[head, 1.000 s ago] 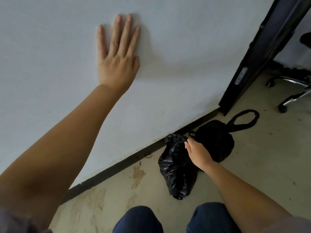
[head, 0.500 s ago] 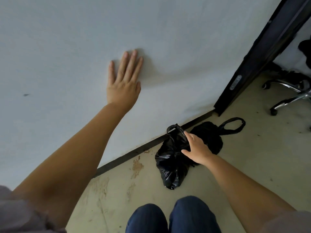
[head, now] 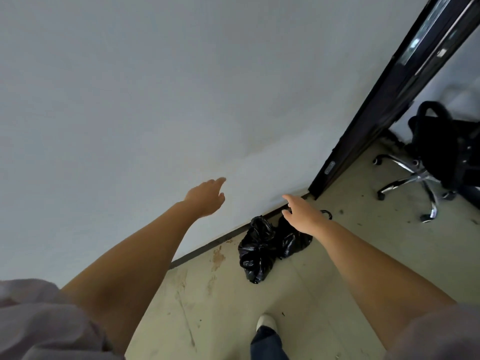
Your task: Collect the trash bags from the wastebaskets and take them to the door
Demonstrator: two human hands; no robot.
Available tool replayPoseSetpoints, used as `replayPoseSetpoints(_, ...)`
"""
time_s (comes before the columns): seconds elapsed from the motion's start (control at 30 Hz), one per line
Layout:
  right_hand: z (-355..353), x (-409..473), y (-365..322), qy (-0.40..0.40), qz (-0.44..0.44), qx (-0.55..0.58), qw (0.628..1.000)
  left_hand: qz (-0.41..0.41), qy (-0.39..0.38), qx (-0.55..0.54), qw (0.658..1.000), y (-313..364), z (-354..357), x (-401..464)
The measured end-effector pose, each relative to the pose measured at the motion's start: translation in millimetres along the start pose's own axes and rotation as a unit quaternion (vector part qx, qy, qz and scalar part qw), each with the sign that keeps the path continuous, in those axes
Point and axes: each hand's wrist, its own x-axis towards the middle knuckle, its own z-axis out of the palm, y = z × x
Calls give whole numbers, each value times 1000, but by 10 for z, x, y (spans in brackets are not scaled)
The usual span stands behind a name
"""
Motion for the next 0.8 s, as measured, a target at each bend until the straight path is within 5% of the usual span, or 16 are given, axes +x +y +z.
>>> replayPoseSetpoints(0.2, -586, -646, -605, 48, -16, -57, 997, -8, 8, -26, 1000, 29, -605, -700)
replayPoseSetpoints(0.47, -483, -1077, -1316, 7, -97, -99, 990, -56, 32, -70, 995, -319, -573, -1638)
replayPoseSetpoints(0.8, -10, -1006, -2537, -80, -311, -200, 926, -326, 117, -184, 920, -1140, -296, -3115)
